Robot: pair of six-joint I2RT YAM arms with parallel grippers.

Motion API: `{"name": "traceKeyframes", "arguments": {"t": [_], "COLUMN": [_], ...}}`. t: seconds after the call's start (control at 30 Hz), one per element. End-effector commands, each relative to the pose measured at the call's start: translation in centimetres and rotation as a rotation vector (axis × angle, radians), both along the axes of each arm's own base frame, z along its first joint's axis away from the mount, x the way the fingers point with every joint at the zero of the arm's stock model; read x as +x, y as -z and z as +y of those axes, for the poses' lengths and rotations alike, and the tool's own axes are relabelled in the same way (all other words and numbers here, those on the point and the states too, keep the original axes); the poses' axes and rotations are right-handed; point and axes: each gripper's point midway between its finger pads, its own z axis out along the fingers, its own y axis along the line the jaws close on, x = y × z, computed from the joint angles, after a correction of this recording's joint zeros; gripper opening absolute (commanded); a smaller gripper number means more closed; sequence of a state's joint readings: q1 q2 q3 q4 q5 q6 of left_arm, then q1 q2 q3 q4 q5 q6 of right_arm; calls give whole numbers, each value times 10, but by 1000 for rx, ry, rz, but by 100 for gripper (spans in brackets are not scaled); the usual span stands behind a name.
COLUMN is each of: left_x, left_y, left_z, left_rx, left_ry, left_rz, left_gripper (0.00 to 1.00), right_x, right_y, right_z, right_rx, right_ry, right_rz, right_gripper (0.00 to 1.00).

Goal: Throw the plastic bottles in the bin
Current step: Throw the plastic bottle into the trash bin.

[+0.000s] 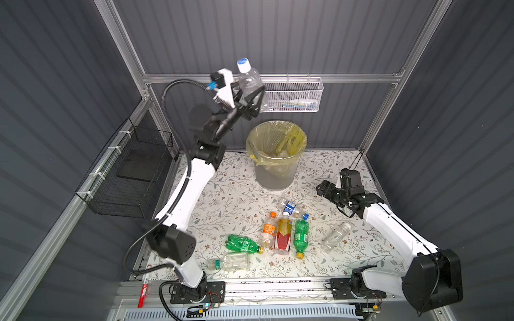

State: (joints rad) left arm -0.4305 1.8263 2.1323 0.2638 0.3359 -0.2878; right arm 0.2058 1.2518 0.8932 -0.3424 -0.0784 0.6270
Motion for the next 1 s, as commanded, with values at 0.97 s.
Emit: {"name": "traceKeyframes", "arguments": {"t": [0.97], "left_x": [-19], "left_y": [333], "left_z": [213], "left_rx": [230], "left_ry": [-636], "left_rz": [1025], "left_gripper": [100], "right_x": [-139], "right_y": [16], "right_z": [-14], "right_rx": [-231], "right_ry": [39], "right_rz": [348], "right_gripper": [94]}}
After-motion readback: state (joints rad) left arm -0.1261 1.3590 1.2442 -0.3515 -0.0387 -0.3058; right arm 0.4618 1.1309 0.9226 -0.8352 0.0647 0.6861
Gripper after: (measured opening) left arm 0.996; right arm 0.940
